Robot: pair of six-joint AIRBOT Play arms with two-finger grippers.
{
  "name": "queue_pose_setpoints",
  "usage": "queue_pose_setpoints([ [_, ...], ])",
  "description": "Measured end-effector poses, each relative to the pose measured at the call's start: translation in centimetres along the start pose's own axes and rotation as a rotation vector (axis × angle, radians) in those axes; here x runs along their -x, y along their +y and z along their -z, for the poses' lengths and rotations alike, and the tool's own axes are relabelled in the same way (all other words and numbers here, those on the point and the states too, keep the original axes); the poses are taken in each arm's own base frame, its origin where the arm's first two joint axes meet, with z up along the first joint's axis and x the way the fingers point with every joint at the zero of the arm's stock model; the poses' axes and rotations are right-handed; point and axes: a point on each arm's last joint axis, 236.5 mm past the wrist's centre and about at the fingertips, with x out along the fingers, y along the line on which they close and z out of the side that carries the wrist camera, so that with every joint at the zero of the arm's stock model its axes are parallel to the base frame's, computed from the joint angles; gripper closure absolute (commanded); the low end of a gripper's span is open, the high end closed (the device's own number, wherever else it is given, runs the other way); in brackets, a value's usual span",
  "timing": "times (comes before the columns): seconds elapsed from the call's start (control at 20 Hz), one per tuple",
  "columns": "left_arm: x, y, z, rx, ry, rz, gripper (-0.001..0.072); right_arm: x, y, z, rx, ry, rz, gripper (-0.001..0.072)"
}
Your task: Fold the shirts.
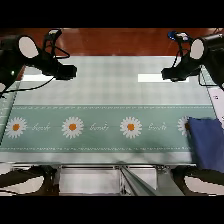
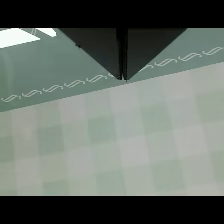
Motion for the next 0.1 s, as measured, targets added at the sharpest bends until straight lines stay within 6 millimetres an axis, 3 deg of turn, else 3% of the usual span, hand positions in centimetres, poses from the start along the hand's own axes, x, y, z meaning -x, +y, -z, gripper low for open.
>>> queue_pose_setpoints([
  [0.1,-0.21,0.07,0.06,0.003,0.005,-0.001,0.0687,0.00,-0.04,-0.01,0.000,0.000,0.002,0.0693],
])
